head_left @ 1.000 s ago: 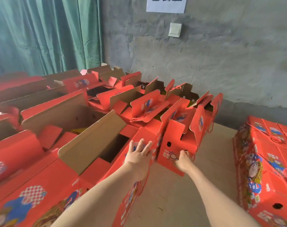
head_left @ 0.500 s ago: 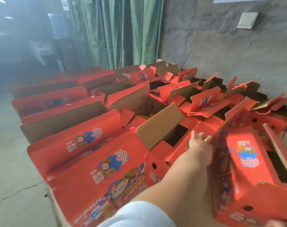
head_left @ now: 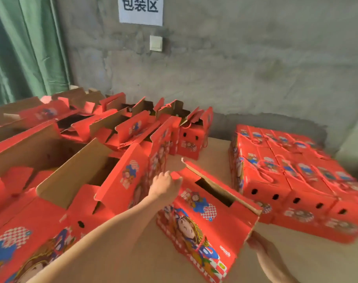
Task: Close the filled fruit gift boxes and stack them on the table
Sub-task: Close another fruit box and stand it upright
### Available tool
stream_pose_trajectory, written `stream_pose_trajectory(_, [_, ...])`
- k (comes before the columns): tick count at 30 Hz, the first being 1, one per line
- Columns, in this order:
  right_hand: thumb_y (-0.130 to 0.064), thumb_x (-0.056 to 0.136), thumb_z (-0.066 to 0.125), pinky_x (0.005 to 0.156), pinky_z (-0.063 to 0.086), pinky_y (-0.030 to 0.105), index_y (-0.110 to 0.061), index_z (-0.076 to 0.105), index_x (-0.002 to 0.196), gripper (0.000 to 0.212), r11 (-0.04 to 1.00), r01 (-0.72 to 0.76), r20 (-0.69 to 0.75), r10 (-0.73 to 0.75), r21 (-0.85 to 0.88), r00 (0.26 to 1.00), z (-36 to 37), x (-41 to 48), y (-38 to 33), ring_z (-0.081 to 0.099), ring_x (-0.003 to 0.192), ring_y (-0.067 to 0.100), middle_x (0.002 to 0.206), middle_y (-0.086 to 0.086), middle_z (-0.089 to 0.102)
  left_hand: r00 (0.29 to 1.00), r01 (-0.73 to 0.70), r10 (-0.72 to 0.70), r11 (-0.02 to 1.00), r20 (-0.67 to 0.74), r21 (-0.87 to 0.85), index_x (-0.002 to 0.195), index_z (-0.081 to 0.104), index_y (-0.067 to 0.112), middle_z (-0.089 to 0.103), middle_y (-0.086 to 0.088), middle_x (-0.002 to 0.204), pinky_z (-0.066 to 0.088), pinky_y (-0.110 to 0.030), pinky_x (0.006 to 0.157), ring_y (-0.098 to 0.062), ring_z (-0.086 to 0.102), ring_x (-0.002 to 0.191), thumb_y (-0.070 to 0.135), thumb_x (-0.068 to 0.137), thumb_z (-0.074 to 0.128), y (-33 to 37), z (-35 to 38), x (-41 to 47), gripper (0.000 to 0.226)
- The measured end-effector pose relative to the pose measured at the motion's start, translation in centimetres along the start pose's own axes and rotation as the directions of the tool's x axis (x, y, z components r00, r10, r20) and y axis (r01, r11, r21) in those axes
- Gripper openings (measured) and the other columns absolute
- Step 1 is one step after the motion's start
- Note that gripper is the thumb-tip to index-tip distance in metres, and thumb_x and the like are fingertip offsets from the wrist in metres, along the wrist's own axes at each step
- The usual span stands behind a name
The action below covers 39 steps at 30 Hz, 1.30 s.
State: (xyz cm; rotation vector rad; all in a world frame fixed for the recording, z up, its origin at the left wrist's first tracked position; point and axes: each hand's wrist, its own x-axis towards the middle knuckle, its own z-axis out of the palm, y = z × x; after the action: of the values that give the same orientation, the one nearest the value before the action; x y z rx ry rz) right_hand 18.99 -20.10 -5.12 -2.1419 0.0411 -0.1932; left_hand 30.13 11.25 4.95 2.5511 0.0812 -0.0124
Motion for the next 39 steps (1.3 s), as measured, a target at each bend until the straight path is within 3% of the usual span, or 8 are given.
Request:
stream_pose_trajectory(4, [-0.02,0.099,0.047,0.085,0.045,0.033,-0.026,0.071,0.091,0.026,0.995,-0.094,0.018,0.095,-0.033,0.995,-2.3,-1.1,-1.2,0.062,0.09,0.01,0.095,-0.004,0.073,0.998,-0.063,0.065,0.996,-0.02,0.066,0.13,0.048,0.014,0.051,-0.015,0.128,0.037,-0.036,0.099,-0.034,0.043,0.123,0.046,0.094,0.042,-1.0,1.3,-0.7,0.049])
stream_pose_trajectory(8, [-0.031,0.092,0.036,0.079,0.048,0.038,0.009,0.064,0.084,0.049,0.979,-0.202,-0.076,0.201,-0.007,0.977,-6.0,-2.3,-0.8,0.061,0.077,0.027,0.086,0.02,0.069,0.984,-0.165,0.171,0.981,0.052,-0.1,0.078,0.06,0.008,0.064,-0.011,0.075,0.037,-0.033,0.063,-0.03,0.063,0.079,0.045,0.091,0.041,0.9,2.6,-3.5,0.044])
stream_pose_trajectory(13, [0.004,0.096,0.035,0.038,0.038,0.011,-0.005,0.056,0.061,0.042,0.872,-0.351,-0.237,0.441,0.34,0.866,-8.2,-2.4,0.8,0.05,0.038,-0.003,0.049,-0.004,0.062,0.987,-0.159,0.155,0.974,-0.042,-0.161,0.075,0.059,0.015,0.063,-0.002,0.071,0.038,-0.03,0.058,-0.021,0.057,0.066,0.037,0.092,0.053,1.7,4.8,-7.9,0.028])
stream_pose_trajectory(19, [-0.004,0.1,0.037,0.059,0.048,0.017,0.004,0.058,0.083,0.027,0.868,-0.064,-0.354,0.267,0.493,0.896,-7.7,-3.4,0.0,0.059,0.066,0.004,0.076,0.003,0.063,0.977,-0.207,0.184,0.94,-0.105,-0.273,0.063,0.053,0.019,0.055,0.002,0.073,0.036,-0.027,0.061,-0.012,0.053,0.071,0.029,0.089,0.06,0.6,5.0,-11.4,0.029])
stream_pose_trajectory(22, [-0.006,0.098,0.041,0.068,0.049,0.021,-0.001,0.065,0.086,0.027,0.873,0.016,-0.361,0.185,0.488,0.914,-8.6,-3.1,-1.8,0.063,0.075,0.007,0.085,0.006,0.068,0.961,-0.276,0.25,0.854,-0.118,-0.44,0.088,0.061,0.023,0.06,0.012,0.091,0.04,-0.026,0.075,-0.002,0.055,0.086,0.027,0.089,0.06,2.0,4.6,-10.9,0.004])
stream_pose_trajectory(26, [-0.028,0.097,0.032,0.08,0.05,0.026,0.001,0.069,0.098,0.047,0.864,0.013,-0.259,0.136,0.503,0.956,-9.7,-2.8,-2.4,0.066,0.094,0.016,0.103,0.01,0.071,0.993,-0.089,0.121,0.777,0.009,-0.623,0.072,0.056,0.007,0.052,0.005,0.06,0.037,-0.028,0.055,-0.011,0.045,0.056,0.036,0.092,0.053,3.6,5.1,-9.6,0.036])
stream_pose_trajectory(32, [-0.073,0.073,0.051,0.074,0.051,0.018,-0.014,0.076,0.083,0.065,0.825,-0.098,-0.096,0.181,0.556,0.979,-10.5,-2.7,-2.6,0.069,0.085,0.008,0.092,0.004,0.074,0.993,0.013,0.084,0.622,0.083,-0.783,0.088,0.071,0.008,0.07,-0.013,0.075,0.05,-0.032,0.059,-0.024,0.064,0.064,0.046,0.081,0.054,2.4,6.2,-10.3,0.042])
stream_pose_trajectory(39, [-0.043,0.087,0.033,0.091,0.042,0.029,-0.002,0.069,0.101,0.056,0.861,-0.102,-0.001,0.119,0.499,0.993,-11.4,-2.7,-1.3,0.062,0.108,0.016,0.113,0.005,0.069,0.93,0.152,0.283,0.287,0.235,-0.946,0.114,0.068,0.013,0.061,-0.016,0.126,0.042,-0.059,0.095,-0.04,0.059,0.111,0.031,0.074,0.073,0.2,5.0,-12.1,0.044])
